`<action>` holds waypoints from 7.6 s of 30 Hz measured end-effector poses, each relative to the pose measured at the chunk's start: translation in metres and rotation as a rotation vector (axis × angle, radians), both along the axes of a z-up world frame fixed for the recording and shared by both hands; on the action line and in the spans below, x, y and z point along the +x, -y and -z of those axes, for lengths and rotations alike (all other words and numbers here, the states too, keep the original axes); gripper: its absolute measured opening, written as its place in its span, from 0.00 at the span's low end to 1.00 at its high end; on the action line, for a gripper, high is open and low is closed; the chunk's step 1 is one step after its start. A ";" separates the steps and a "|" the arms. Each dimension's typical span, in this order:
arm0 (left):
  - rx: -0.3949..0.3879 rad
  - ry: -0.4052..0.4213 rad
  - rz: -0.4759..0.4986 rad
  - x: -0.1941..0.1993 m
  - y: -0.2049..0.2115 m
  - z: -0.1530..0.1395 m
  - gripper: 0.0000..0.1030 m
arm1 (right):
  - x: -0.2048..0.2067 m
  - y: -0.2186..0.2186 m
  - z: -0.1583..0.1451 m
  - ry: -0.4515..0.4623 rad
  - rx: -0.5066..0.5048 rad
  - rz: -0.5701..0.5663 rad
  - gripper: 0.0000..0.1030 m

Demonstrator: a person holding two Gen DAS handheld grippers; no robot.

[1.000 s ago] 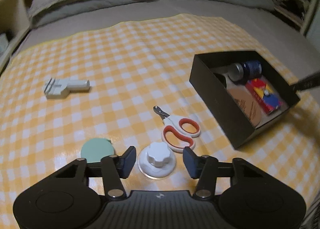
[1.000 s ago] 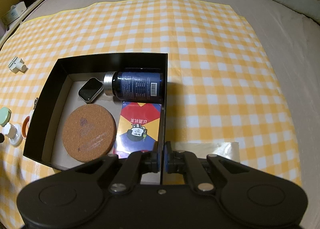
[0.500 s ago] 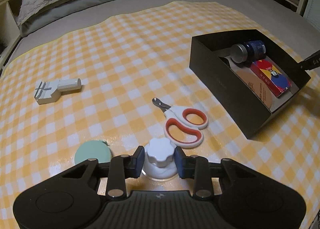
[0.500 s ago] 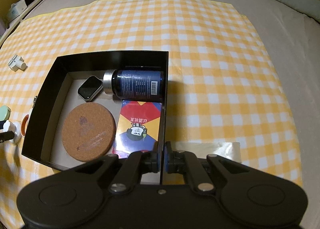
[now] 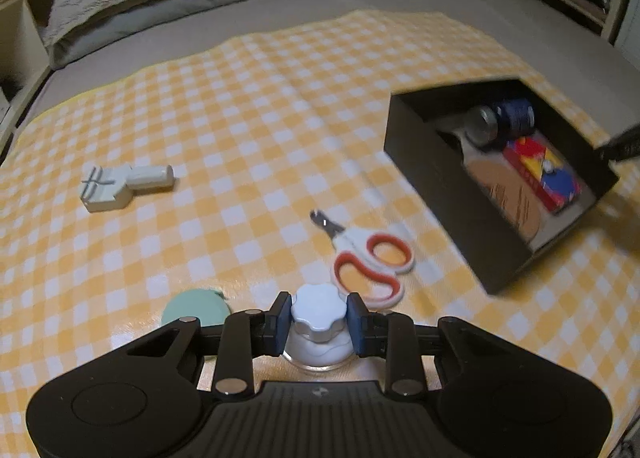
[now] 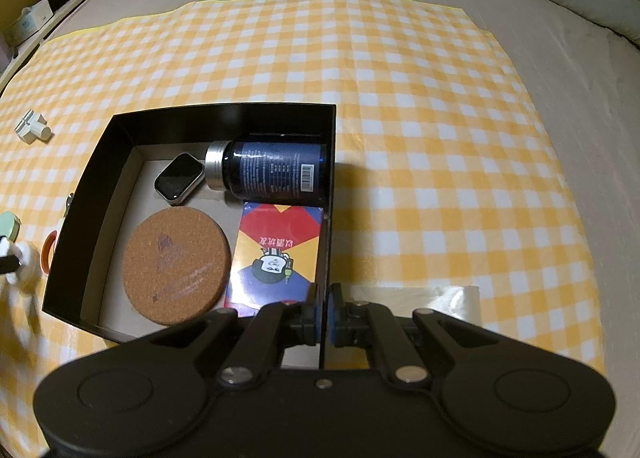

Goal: Organize rigid objects
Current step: 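Grasp the white suction knob with the left gripper, then carry the knob with the left gripper into the box beside the coaster, release, then move the left gripper to the mint-green round tin, then grasp the mint-green tin with the left gripper, then carry the tin with the left gripper into the box, release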

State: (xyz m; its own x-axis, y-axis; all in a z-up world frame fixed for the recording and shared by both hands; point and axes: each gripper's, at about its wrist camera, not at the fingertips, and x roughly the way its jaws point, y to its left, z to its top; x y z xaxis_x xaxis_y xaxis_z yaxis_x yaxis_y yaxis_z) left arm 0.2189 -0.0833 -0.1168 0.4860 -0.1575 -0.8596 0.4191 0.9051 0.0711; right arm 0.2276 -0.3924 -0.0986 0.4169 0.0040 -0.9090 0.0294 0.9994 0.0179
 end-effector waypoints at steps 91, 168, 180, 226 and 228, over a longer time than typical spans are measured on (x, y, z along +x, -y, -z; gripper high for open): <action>-0.190 0.029 0.131 -0.016 0.157 -0.039 0.96 | -0.004 -0.002 -0.004 0.002 -0.032 -0.010 0.04; -0.101 -0.011 -0.208 0.020 -0.030 -0.020 0.49 | 0.006 -0.004 0.006 -0.036 -0.050 -0.023 0.05; -0.211 0.013 -0.099 0.011 0.037 -0.053 0.49 | 0.006 -0.004 0.006 -0.036 -0.051 -0.024 0.05; -0.116 0.006 0.149 -0.018 0.138 -0.033 0.93 | 0.003 -0.003 0.002 -0.026 -0.041 -0.032 0.05; -0.131 0.031 0.138 -0.019 0.134 -0.038 0.93 | 0.003 -0.003 0.001 -0.024 -0.040 -0.032 0.05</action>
